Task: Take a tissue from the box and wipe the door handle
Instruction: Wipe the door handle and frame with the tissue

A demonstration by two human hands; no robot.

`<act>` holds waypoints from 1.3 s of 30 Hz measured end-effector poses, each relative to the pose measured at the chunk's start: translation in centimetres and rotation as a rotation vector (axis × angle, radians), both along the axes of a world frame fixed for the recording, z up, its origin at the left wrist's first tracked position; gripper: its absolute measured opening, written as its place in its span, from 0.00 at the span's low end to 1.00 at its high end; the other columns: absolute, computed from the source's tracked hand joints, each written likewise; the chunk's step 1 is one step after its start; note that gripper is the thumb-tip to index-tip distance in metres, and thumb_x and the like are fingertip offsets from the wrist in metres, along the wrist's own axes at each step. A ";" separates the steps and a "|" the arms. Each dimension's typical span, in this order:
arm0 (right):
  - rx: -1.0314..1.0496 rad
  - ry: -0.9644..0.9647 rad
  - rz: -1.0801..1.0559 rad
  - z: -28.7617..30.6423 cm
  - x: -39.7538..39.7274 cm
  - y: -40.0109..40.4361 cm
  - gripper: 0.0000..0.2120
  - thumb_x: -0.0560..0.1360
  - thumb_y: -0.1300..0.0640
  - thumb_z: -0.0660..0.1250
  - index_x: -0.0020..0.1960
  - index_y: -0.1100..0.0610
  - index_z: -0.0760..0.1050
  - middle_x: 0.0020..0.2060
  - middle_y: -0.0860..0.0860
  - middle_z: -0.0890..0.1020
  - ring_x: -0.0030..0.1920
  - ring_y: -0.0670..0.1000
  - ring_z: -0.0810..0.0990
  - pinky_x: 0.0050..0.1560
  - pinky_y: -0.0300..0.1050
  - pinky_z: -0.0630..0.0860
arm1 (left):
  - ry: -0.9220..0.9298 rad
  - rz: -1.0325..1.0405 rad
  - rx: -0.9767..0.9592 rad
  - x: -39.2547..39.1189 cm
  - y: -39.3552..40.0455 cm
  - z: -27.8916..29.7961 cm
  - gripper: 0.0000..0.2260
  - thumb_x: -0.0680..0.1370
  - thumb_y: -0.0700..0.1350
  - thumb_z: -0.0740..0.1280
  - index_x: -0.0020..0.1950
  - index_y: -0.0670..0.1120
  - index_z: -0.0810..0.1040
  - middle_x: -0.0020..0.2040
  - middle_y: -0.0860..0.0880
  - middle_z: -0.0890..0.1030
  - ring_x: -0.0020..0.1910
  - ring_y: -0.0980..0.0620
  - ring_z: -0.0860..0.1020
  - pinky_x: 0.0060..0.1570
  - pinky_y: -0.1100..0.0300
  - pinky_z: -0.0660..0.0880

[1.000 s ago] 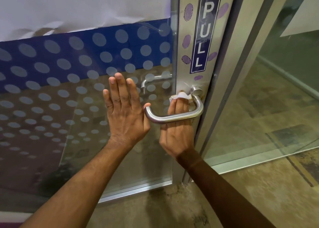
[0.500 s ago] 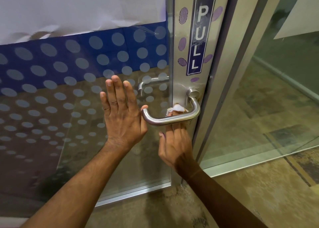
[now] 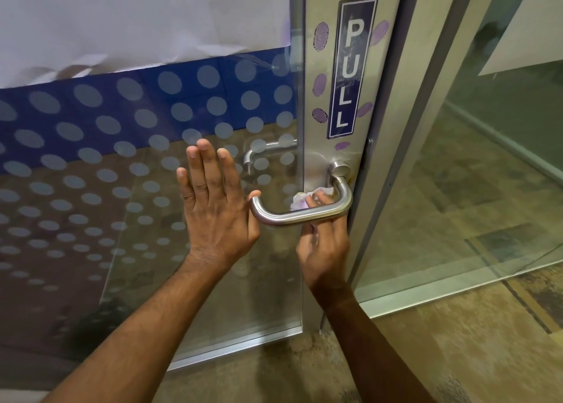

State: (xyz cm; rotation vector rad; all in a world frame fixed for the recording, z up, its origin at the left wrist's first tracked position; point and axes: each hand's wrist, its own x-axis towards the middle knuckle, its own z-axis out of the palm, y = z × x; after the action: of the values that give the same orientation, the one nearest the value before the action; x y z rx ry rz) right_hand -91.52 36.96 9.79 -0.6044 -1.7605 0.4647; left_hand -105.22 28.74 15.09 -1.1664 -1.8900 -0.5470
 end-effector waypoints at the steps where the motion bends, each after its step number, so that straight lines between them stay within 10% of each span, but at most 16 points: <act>1: 0.023 0.001 -0.021 0.0 -0.1 -0.1 0.15 0.74 0.72 0.65 0.60 0.72 0.75 0.59 0.65 0.78 0.64 0.59 0.75 0.68 0.50 0.70 | 0.001 -0.001 0.000 0.0 0.0 0.0 0.42 0.79 0.55 0.59 0.77 0.44 0.29 0.76 0.47 0.26 0.77 0.47 0.30 0.75 0.48 0.32; 16: 0.187 -0.200 -0.064 -0.1 -1.0 0.3 0.33 0.64 0.77 0.56 0.70 0.69 0.65 0.68 0.64 0.68 0.69 0.63 0.69 0.73 0.53 0.63 | 0.013 0.003 0.011 -0.1 0.2 0.0 0.43 0.78 0.55 0.60 0.77 0.44 0.30 0.77 0.47 0.27 0.77 0.47 0.30 0.75 0.48 0.32; 19: 0.146 -0.268 -0.053 -1.4 0.3 -0.8 0.30 0.61 0.79 0.63 0.63 0.70 0.74 0.61 0.66 0.77 0.59 0.65 0.79 0.59 0.57 0.77 | 0.010 -0.008 0.005 -0.1 0.1 -0.1 0.44 0.79 0.55 0.61 0.77 0.44 0.30 0.77 0.47 0.27 0.77 0.47 0.30 0.76 0.48 0.33; 23: 0.110 -0.261 -0.077 -0.2 -0.4 -1.0 0.28 0.67 0.74 0.55 0.67 0.68 0.69 0.67 0.65 0.70 0.68 0.61 0.71 0.70 0.48 0.67 | 0.007 -0.003 0.005 -0.1 0.0 0.0 0.43 0.79 0.55 0.60 0.77 0.44 0.30 0.77 0.47 0.26 0.77 0.47 0.30 0.75 0.48 0.32; 26: 0.064 -0.253 -0.005 -0.5 0.8 -0.4 0.22 0.64 0.75 0.60 0.57 0.69 0.79 0.51 0.65 0.83 0.50 0.62 0.83 0.52 0.53 0.81 | -0.002 -0.005 -0.009 0.1 -0.1 0.1 0.44 0.79 0.55 0.61 0.77 0.44 0.29 0.76 0.47 0.26 0.77 0.47 0.29 0.75 0.48 0.32; 34: -0.311 0.083 -0.190 -0.3 5.6 0.5 0.09 0.75 0.61 0.65 0.55 0.55 0.79 0.47 0.46 0.83 0.46 0.44 0.83 0.45 0.32 0.79 | -0.033 -0.001 -0.040 0.2 -0.2 0.3 0.43 0.79 0.56 0.59 0.76 0.44 0.28 0.75 0.48 0.24 0.76 0.47 0.28 0.75 0.49 0.31; 39: -0.045 0.100 -0.250 2.2 6.1 2.5 0.11 0.72 0.70 0.71 0.53 0.62 0.81 0.47 0.55 0.85 0.44 0.51 0.84 0.45 0.42 0.81 | -0.028 -0.011 -0.027 0.2 -0.3 0.3 0.43 0.79 0.55 0.60 0.77 0.44 0.29 0.76 0.47 0.25 0.76 0.47 0.29 0.75 0.49 0.31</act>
State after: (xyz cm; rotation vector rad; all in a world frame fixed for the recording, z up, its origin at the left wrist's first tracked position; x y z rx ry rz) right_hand -85.47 39.47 11.96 -0.8077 -1.5584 0.3546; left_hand -105.03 28.48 15.34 -1.1928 -1.9217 -0.5481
